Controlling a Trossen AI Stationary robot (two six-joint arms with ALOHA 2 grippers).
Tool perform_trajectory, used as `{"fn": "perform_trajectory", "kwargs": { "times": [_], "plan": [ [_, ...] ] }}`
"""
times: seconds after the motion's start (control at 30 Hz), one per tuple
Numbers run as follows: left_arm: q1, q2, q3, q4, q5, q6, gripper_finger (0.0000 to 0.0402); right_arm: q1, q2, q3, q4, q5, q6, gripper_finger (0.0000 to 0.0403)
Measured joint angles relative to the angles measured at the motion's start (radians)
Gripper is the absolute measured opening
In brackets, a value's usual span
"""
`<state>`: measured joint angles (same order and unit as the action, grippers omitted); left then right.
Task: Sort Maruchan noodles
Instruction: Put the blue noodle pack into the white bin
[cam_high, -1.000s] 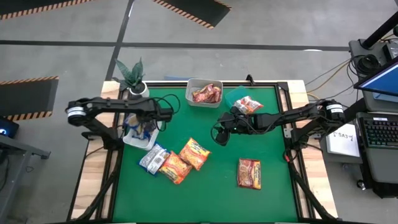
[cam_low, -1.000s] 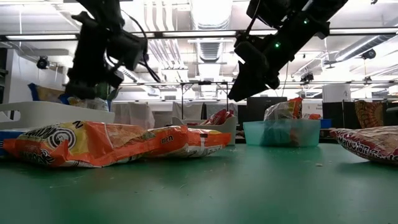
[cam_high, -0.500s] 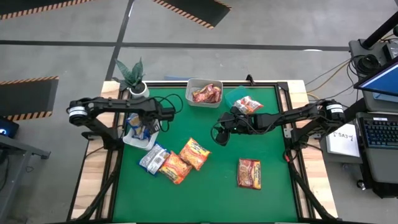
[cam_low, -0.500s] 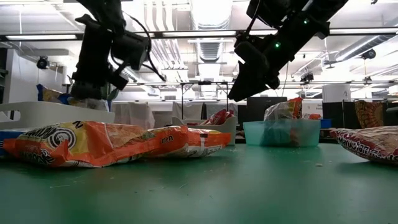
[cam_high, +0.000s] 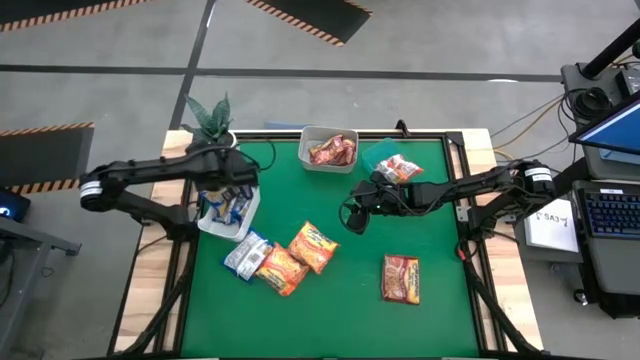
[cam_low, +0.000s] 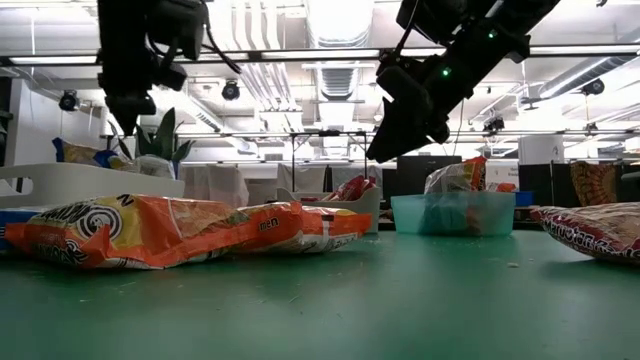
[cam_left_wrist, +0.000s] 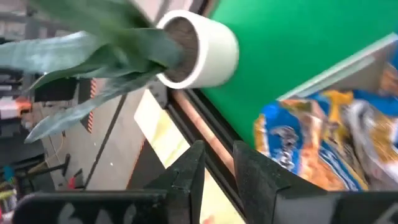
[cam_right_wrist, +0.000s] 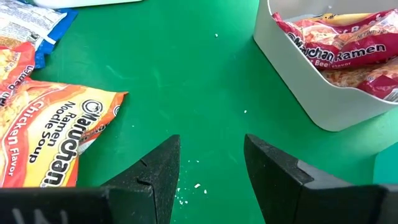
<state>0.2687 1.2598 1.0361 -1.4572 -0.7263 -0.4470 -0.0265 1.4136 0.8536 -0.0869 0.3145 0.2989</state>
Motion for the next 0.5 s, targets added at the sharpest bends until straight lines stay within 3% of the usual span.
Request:
{"fn": "perform_trajectory", "kwargs": {
  "times": [0.23, 0.5],
  "plan": [
    [0.0, -0.053, -0.092, 0.02, 0.033, -0.095, 0.0035, 0.0, 0.0, 0.0, 0.017, 0.0, 0.008, 0.0166],
    [0.0, -0.003, -0.252, 0.218, 0.289, -0.058, 0.0013, 0.0, 0.0, 0.0, 0.018, 0.0, 0.025, 0.0166]
  ]
}}
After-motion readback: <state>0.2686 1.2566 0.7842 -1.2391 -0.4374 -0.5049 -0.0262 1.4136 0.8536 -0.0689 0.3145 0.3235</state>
